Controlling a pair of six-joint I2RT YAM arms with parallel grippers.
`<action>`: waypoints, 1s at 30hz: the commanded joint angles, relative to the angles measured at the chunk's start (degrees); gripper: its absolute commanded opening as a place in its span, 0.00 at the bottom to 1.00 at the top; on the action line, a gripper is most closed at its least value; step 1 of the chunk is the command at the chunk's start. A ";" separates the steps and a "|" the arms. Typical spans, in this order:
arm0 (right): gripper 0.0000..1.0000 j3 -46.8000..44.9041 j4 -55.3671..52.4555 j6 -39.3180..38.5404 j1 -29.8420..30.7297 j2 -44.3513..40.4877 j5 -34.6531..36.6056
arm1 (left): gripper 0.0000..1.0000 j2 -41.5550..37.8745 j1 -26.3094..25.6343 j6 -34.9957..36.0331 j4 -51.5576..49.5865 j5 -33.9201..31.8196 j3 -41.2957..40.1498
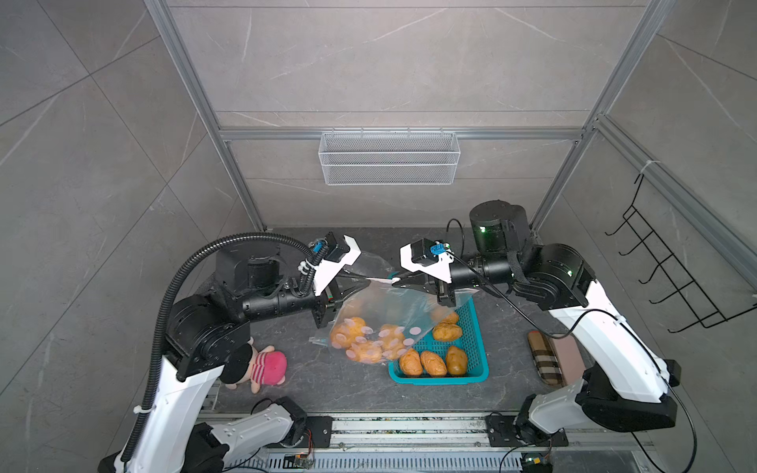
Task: Put the potatoes into a zipper bag and zip it
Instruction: Zip the zipper on the zipper food storage bag.
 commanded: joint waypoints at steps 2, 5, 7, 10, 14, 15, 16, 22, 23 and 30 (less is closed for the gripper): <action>0.01 -2.81 -4.72 -0.16 -0.30 -2.28 1.36 | 0.00 -3.19 0.17 0.73 1.75 -3.66 2.31; 0.00 -4.48 -4.13 -0.33 -0.28 -3.07 1.72 | 0.00 -4.00 0.19 0.91 1.58 -4.38 1.96; 0.00 -5.66 -3.65 -0.31 -0.29 -3.54 1.72 | 0.00 -4.46 0.14 0.87 1.75 -5.33 1.87; 0.00 -7.33 -3.07 -0.36 -0.31 -4.21 2.03 | 0.00 -4.67 0.11 0.76 1.55 -6.77 2.26; 0.00 -9.19 -3.13 -0.68 -0.28 -5.37 2.92 | 0.00 -5.17 0.18 1.28 0.33 -8.18 2.66; 0.00 -9.88 -2.79 -0.60 -0.32 -5.91 3.25 | 0.00 -5.38 0.19 1.42 0.21 -8.72 2.66; 0.00 -10.46 -2.55 -0.60 -0.29 -6.27 3.67 | 0.00 -5.54 0.11 1.54 0.07 -9.03 2.61; 0.00 -12.44 -2.48 -0.25 -0.33 -7.86 5.27 | 0.00 -6.60 0.14 2.26 -1.07 -11.13 3.05; 0.00 -12.52 -2.58 -0.16 -0.23 -8.04 5.48 | 0.00 -6.81 0.14 2.30 -1.26 -11.56 3.18; 0.00 -12.52 -3.63 0.92 -0.29 -9.07 6.27 | 0.00 -7.34 0.14 1.69 -1.12 -12.81 4.03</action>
